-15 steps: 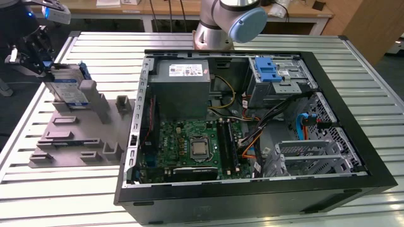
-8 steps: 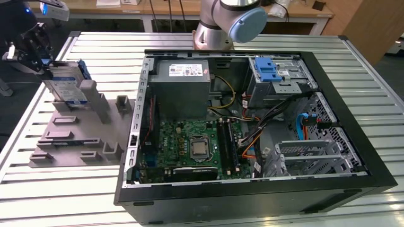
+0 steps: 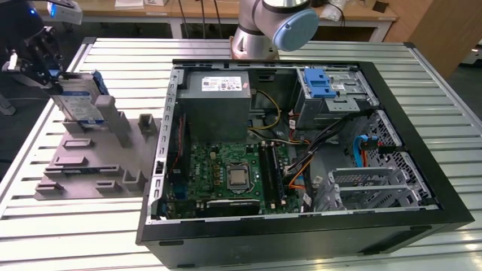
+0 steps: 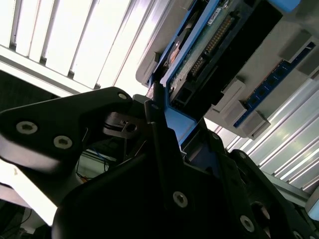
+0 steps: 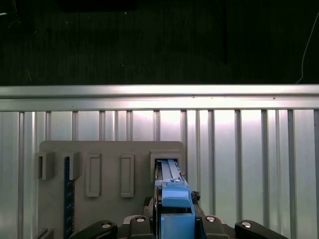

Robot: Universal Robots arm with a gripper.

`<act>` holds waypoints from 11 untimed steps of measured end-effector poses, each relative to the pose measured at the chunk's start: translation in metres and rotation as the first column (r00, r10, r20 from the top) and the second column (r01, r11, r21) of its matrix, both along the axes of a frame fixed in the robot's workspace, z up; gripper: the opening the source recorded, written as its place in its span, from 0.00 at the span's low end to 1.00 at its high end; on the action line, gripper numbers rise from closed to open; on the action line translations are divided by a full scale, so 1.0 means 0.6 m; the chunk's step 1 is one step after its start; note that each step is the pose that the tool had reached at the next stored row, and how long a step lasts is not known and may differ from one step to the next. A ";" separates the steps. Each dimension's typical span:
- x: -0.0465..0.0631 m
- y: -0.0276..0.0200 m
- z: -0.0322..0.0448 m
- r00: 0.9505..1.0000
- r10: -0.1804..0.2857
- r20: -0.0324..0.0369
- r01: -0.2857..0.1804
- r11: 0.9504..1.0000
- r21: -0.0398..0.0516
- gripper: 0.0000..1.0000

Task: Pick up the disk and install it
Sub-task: 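Pick up the disk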

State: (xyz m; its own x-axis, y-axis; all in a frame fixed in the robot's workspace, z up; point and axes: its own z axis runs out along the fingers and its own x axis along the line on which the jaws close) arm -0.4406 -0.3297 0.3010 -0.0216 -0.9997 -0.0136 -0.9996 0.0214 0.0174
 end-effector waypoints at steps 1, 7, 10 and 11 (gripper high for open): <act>0.000 0.0000 0.000 1.000 0.000 0.000 0.000 1.000 0.000 0.36; 0.000 0.0000 0.003 1.000 0.000 0.000 0.000 1.000 0.000 0.36; 0.000 0.0000 0.004 1.000 0.000 0.000 0.000 1.000 0.000 0.36; 0.000 0.0000 0.004 1.000 0.000 0.000 0.000 1.000 0.000 0.36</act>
State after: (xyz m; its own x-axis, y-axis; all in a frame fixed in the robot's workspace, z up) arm -0.4406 -0.3297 0.3036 -0.0216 -0.9997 -0.0136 -0.9996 0.0214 0.0174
